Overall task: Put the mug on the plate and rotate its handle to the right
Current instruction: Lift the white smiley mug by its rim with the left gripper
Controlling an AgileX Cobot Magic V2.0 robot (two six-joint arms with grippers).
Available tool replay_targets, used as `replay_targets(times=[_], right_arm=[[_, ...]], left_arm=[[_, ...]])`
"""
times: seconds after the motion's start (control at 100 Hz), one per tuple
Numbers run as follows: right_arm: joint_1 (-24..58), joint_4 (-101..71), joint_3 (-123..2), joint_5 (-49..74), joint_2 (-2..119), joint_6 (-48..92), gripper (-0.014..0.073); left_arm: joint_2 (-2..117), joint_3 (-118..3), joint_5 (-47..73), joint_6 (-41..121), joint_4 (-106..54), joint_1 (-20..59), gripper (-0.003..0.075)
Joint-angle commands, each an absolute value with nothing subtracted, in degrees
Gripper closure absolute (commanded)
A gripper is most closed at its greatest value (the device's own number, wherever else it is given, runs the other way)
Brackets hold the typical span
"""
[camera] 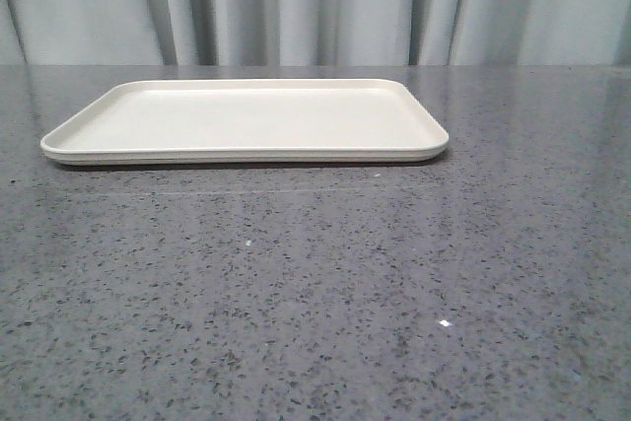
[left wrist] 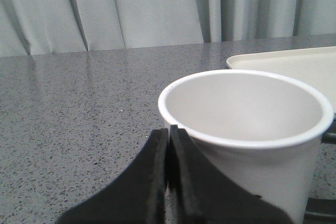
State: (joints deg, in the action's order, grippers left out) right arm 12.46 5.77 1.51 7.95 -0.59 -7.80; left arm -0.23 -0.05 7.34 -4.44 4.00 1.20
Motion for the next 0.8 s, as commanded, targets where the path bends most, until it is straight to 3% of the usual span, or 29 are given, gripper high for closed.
replay_targets(times=[0.0, 0.55, 0.79], right_arm=[[12.1, 5.9, 1.6, 2.8, -1.8, -7.4, 0.0659], [12.1, 5.9, 1.6, 2.8, -1.8, -7.4, 0.0659], [12.1, 5.9, 1.5, -1.6, -1.8, -7.4, 0.0659]], left_arm=[[-1.9, 0.5, 2.9, -4.6, 4.0, 1.0, 0.074], [-1.9, 0.5, 2.9, -4.6, 4.0, 1.0, 0.074], [-1.9, -0.3, -2.9, -4.6, 3.7, 1.0, 0.074]])
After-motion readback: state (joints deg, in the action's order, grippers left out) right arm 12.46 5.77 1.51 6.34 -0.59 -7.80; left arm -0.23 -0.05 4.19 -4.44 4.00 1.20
